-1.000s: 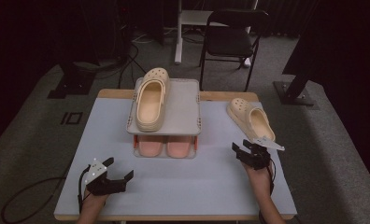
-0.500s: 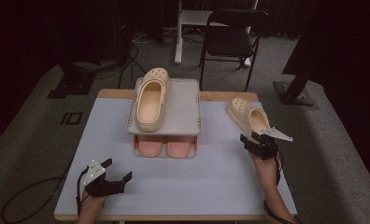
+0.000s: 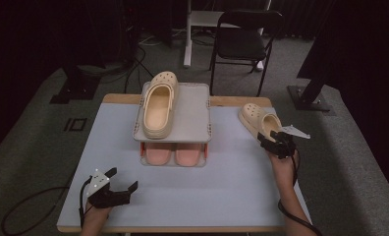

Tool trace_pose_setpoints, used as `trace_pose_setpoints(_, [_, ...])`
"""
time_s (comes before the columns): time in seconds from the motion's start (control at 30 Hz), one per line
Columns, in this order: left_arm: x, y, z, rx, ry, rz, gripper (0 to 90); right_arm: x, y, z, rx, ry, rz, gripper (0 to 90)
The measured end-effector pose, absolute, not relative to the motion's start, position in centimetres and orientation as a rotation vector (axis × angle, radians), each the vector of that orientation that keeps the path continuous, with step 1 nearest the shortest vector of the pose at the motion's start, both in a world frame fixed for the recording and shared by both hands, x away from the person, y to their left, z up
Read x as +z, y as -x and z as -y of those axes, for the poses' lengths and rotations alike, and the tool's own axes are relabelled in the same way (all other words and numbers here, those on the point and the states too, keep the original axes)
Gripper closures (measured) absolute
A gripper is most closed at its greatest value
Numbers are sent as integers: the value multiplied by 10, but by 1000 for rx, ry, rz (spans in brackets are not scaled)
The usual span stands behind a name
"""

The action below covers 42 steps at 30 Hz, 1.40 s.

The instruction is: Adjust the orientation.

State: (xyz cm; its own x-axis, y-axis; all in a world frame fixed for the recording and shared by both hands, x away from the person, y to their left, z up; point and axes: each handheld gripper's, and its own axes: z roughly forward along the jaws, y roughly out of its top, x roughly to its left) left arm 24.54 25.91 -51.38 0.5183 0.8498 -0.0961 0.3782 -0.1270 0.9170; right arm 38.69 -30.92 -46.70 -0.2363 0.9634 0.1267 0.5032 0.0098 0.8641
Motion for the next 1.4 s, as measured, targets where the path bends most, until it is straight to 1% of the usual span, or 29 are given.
trace_pose_setpoints(0.57, [-514,-243,-258,566,-1729,-1036,9,-466,-424,308,1125,-1511,-1793,416])
trace_pose_setpoints(0.8, [-514,-243,-258,566,-1726,-1043,8,-466,-434,309,1111,-1525,-1800,420])
trace_pose_setpoints(0.87, [-514,-243,-258,566,-1727,-1043,9,-467,-437,309,1110,-1530,-1804,433])
trace_pose_setpoints(0.93, [-514,-243,-258,568,-1729,-1042,9,-467,-439,308,1092,-1525,-1817,472])
trace_pose_setpoints(1.1, [-515,-243,-258,563,-1727,-1043,9,-469,-443,306,1090,-1553,-1829,526])
trace_pose_setpoints(1.17, [-515,-244,-258,564,-1728,-1041,9,-470,-444,306,1083,-1555,-1844,563])
trace_pose_setpoints(1.33, [-514,-243,-258,567,-1725,-1045,9,-473,-447,307,1044,-1574,-1854,708])
trace_pose_setpoints(1.4, [-515,-243,-259,567,-1726,-1045,9,-474,-449,310,1048,-1587,-1856,715])
